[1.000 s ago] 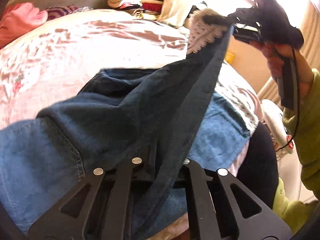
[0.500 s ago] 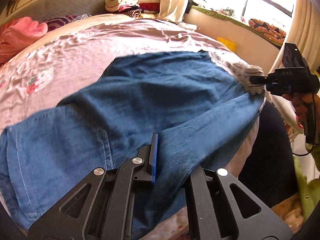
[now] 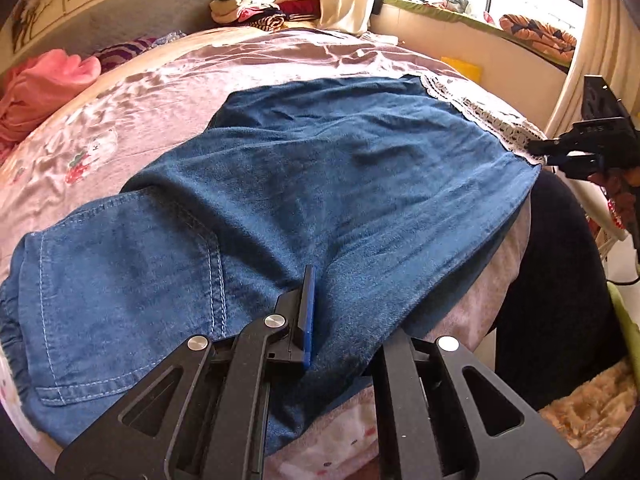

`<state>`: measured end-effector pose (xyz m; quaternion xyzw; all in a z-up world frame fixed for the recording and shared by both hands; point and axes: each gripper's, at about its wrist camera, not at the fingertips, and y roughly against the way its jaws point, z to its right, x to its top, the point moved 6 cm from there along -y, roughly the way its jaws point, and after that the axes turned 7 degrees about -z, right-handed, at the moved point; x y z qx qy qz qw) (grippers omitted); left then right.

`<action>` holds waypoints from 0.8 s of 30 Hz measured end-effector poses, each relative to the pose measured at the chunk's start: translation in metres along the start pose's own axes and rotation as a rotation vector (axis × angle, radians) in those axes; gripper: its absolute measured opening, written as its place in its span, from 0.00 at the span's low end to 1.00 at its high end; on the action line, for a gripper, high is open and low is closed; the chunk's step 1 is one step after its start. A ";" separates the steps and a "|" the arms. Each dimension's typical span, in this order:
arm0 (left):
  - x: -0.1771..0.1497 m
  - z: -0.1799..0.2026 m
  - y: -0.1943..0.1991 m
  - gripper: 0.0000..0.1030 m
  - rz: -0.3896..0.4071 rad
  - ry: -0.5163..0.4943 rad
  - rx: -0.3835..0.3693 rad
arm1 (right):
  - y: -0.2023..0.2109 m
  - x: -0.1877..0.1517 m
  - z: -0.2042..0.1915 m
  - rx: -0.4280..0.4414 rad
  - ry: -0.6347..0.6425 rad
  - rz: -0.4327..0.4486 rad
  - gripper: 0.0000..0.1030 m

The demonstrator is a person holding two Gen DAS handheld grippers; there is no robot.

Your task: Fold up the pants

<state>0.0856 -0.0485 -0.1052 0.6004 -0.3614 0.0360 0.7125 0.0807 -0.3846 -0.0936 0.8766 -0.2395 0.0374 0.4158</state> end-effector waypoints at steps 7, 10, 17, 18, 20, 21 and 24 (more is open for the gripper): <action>-0.002 0.004 0.009 0.03 0.009 -0.004 0.012 | 0.030 0.005 -0.029 -0.097 0.181 0.116 0.24; -0.005 0.009 0.013 0.03 0.009 -0.017 0.025 | 0.018 0.001 -0.058 -0.088 0.313 0.098 0.24; -0.015 0.009 0.015 0.15 -0.014 0.001 0.038 | -0.037 -0.010 -0.045 -0.222 0.368 -0.084 0.24; -0.017 0.006 0.016 0.23 -0.016 0.002 0.063 | -0.035 -0.010 -0.039 -0.213 0.338 -0.081 0.24; -0.019 0.000 0.018 0.36 -0.016 0.022 0.084 | -0.022 -0.005 -0.029 -0.251 0.308 -0.058 0.30; -0.018 -0.003 0.020 0.36 -0.008 0.038 0.071 | -0.017 -0.004 -0.028 -0.246 0.309 -0.053 0.30; -0.015 -0.006 0.027 0.36 -0.002 0.044 0.086 | 0.004 0.001 -0.018 -0.329 0.291 0.007 0.45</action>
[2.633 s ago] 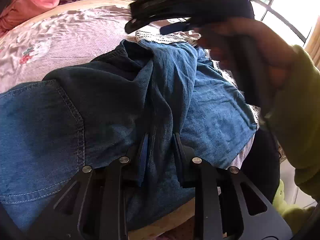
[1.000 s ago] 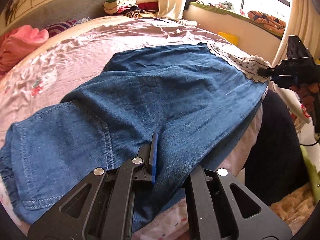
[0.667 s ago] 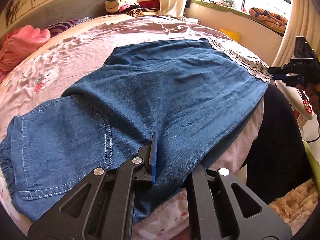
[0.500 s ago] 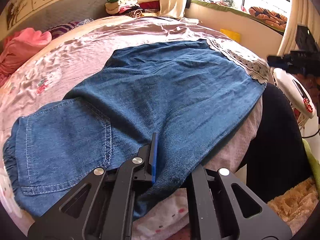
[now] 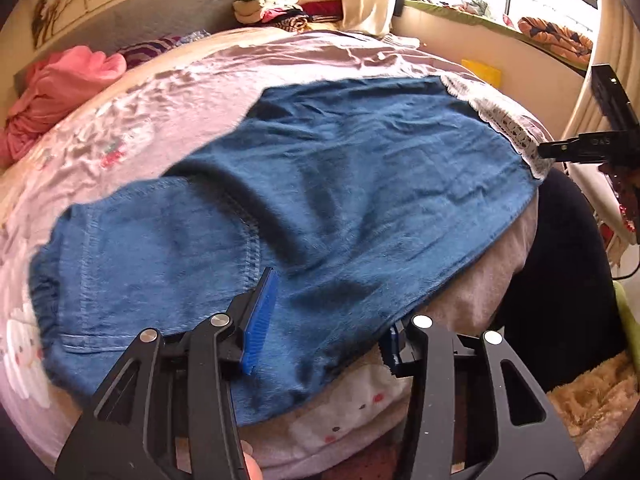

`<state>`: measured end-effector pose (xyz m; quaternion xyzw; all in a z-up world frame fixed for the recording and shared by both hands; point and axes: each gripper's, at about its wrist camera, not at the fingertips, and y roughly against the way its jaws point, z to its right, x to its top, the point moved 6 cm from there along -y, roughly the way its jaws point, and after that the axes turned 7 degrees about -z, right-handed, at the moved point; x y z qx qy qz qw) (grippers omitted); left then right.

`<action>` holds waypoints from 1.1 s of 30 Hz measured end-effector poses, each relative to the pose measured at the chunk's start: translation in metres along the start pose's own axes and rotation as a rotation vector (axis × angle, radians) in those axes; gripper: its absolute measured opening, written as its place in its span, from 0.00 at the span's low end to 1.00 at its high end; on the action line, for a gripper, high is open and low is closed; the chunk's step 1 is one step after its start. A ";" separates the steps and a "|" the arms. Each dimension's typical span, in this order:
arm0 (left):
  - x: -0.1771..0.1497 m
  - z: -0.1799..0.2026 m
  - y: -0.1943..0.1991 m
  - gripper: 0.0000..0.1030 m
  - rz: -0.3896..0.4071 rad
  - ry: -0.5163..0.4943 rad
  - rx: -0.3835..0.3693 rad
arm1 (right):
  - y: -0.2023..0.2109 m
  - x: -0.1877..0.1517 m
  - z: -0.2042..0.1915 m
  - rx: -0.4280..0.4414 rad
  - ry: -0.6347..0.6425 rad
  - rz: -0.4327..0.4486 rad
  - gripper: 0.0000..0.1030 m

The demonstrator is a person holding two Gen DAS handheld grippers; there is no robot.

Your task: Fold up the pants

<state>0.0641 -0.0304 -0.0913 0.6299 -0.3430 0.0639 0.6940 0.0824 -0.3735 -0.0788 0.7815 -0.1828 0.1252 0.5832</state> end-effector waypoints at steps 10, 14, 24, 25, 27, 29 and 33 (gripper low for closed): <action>0.001 -0.042 0.069 0.50 0.127 0.119 -0.030 | 0.016 0.017 -0.048 0.124 0.163 0.087 0.46; -0.007 -0.083 0.073 0.51 0.107 0.237 0.082 | -0.016 0.019 -0.080 0.160 0.261 -0.012 0.47; -0.053 -0.156 0.016 0.73 -0.074 0.502 0.180 | -0.048 0.016 -0.079 0.136 0.283 -0.119 0.54; -0.053 -0.155 0.020 0.71 -0.065 0.513 0.169 | -0.040 0.018 -0.084 0.168 0.291 -0.107 0.54; -0.046 -0.149 0.039 0.71 -0.013 0.501 0.145 | -0.022 0.031 -0.104 0.216 0.342 -0.052 0.58; -0.033 -0.145 0.061 0.71 0.046 0.487 0.130 | -0.013 0.051 -0.136 0.246 0.433 -0.006 0.61; 0.010 -0.125 0.086 0.71 0.130 0.374 0.132 | -0.030 0.090 -0.215 0.297 0.651 0.013 0.60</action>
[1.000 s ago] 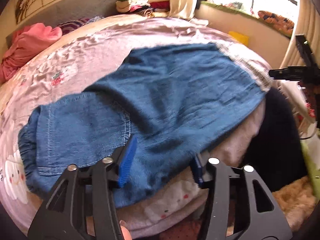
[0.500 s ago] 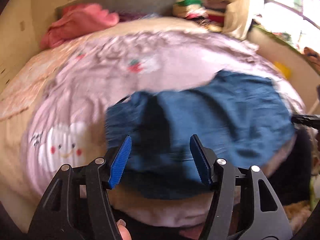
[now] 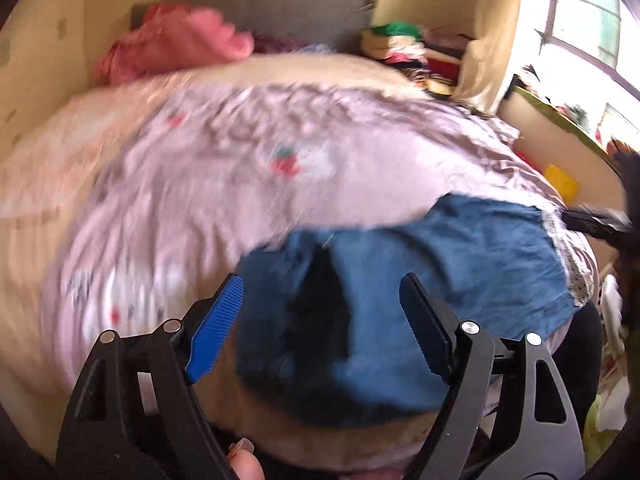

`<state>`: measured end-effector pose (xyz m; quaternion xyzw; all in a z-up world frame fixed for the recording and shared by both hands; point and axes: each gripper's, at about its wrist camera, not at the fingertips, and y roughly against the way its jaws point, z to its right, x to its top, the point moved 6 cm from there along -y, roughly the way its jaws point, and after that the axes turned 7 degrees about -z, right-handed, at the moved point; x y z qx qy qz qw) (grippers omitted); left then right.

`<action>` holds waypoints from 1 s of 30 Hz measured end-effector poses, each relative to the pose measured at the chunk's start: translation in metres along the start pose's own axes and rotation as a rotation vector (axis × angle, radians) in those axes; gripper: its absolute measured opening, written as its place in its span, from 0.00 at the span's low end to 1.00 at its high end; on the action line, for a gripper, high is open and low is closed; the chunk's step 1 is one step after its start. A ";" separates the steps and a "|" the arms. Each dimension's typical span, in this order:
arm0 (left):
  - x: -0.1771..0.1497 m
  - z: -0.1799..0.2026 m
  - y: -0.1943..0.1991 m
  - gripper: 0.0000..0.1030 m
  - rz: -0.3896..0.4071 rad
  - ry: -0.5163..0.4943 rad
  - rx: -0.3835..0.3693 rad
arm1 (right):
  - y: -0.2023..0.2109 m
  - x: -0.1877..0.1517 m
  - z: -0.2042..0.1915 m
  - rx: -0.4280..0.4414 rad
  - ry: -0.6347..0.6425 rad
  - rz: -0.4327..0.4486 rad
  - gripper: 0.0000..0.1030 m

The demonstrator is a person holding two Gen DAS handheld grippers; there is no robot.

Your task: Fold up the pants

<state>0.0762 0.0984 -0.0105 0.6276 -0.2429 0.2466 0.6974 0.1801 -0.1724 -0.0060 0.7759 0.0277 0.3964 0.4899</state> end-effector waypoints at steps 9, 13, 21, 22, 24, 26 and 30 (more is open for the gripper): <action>-0.005 0.045 -0.072 0.61 -0.137 -0.101 -0.069 | -0.109 0.062 -0.021 0.074 0.242 -0.218 0.60; -0.020 0.034 -0.090 0.60 -0.179 -0.075 -0.011 | -0.138 0.059 -0.023 0.134 0.278 -0.295 0.58; -0.023 0.022 -0.091 0.60 -0.165 -0.035 -0.029 | -0.126 0.059 -0.027 0.124 0.211 -0.175 0.05; -0.022 0.022 -0.091 0.60 -0.163 -0.032 -0.026 | -0.126 0.060 -0.024 0.120 0.186 -0.171 0.05; -0.021 0.021 -0.093 0.60 -0.161 -0.028 -0.014 | -0.137 0.059 -0.018 0.093 0.148 -0.185 0.05; -0.022 0.022 -0.094 0.60 -0.161 -0.024 -0.002 | -0.150 0.056 -0.015 0.071 0.133 -0.211 0.05; -0.025 0.021 -0.092 0.60 -0.149 -0.023 0.009 | -0.157 0.055 -0.006 0.078 0.049 -0.209 0.06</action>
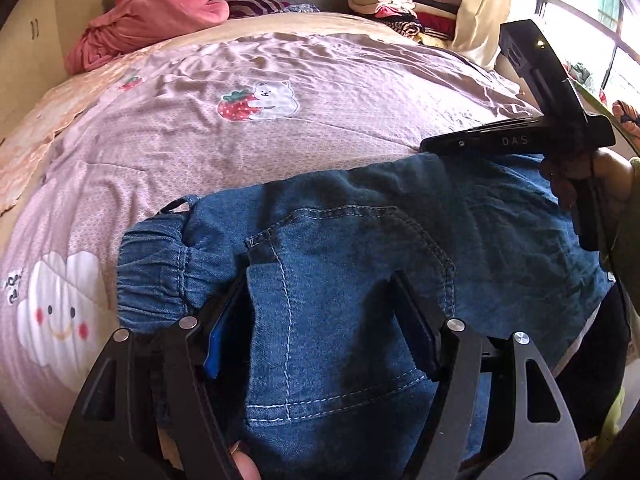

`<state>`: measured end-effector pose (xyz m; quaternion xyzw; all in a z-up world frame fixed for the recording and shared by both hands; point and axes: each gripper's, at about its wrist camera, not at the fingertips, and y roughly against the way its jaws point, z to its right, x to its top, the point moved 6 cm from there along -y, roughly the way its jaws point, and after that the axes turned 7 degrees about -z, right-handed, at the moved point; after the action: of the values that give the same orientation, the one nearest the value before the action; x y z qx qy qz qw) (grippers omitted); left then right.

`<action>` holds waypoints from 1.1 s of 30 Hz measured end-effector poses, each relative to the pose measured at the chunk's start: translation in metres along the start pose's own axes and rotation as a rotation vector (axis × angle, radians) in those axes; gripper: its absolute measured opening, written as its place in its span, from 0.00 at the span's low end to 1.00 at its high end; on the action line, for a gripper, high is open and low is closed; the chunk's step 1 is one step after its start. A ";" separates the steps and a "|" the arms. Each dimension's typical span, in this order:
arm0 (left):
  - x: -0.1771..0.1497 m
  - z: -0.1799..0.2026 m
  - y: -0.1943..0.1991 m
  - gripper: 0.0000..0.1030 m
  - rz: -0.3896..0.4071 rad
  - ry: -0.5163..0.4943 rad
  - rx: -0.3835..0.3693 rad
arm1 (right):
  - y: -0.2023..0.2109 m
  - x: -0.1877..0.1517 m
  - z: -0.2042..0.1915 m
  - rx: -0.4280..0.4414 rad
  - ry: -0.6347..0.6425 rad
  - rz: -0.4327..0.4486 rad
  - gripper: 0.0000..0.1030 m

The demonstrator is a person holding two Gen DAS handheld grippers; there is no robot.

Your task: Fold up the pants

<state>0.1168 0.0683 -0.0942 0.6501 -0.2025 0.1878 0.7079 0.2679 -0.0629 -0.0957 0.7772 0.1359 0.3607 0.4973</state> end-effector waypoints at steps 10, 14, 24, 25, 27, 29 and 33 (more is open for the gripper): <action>0.014 0.005 0.056 0.61 0.115 0.022 -0.037 | 0.142 -0.054 0.039 0.028 -0.215 0.334 0.53; 0.042 0.025 0.066 0.66 0.149 -0.024 -0.071 | 0.192 -0.110 0.079 -0.061 -0.331 0.405 0.61; 0.117 0.094 -0.031 0.67 -0.044 -0.041 -0.235 | 0.182 -0.181 0.160 -0.112 -0.525 0.360 0.62; 0.118 0.097 -0.037 0.64 -0.058 -0.040 -0.230 | 0.176 -0.180 0.166 -0.106 -0.530 0.345 0.62; 0.123 0.099 -0.060 0.56 -0.113 -0.036 -0.212 | 0.165 -0.178 0.176 -0.087 -0.528 0.329 0.62; 0.121 0.100 -0.072 0.55 -0.163 -0.037 -0.224 | 0.152 -0.169 0.181 -0.060 -0.516 0.310 0.62; 0.117 0.101 -0.090 0.51 -0.213 -0.029 -0.233 | 0.127 -0.162 0.187 0.012 -0.505 0.259 0.45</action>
<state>0.2597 -0.0399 -0.1010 0.5839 -0.1630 0.0773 0.7915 0.2653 -0.3406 -0.0993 0.8564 -0.0908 0.2154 0.4604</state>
